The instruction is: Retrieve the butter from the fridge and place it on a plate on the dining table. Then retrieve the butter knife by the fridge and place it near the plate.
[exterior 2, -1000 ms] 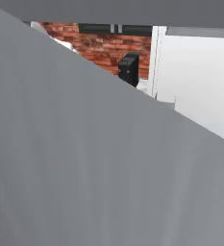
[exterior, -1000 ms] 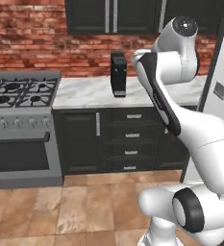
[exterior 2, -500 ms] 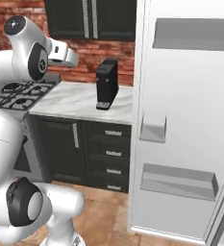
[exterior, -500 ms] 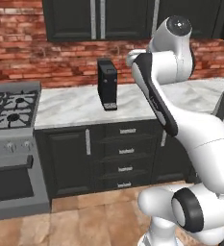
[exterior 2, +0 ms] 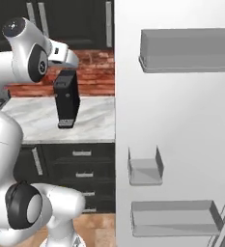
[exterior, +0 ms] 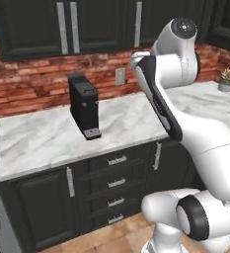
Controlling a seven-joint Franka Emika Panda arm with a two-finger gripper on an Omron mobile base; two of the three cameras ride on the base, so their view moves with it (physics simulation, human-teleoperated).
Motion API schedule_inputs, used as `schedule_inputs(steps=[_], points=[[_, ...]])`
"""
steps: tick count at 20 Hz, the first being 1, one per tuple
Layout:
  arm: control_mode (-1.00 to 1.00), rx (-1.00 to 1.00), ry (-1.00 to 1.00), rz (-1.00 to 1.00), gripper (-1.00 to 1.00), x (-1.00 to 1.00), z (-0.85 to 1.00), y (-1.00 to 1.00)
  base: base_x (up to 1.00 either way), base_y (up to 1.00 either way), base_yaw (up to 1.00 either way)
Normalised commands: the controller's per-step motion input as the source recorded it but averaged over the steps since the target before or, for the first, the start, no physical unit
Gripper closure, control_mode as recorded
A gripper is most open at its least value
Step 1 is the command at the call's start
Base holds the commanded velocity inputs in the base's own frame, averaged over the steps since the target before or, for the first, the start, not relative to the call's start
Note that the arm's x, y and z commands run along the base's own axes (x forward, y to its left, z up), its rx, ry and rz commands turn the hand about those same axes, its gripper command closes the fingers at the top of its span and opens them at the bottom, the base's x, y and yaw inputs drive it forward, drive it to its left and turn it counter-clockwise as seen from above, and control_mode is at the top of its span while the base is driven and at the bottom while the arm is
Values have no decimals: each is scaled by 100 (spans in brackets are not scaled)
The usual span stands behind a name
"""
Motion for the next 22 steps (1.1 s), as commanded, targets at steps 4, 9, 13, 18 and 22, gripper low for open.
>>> schedule_inputs(steps=[4, 9, 13, 18, 22], points=[[100, 0, 0, 0, -100, 0, 0, 0, 28, 40, -44], [100, 0, 0, 0, -100, 0, 0, 0, 49, 43, -60], [100, 0, 0, 0, -100, 0, 0, 0, 52, 36, -68], [100, 0, 0, 0, -100, 0, 0, 0, 20, 6, -67], [100, 0, 0, 0, -100, 0, 0, 0, 24, 0, -63]])
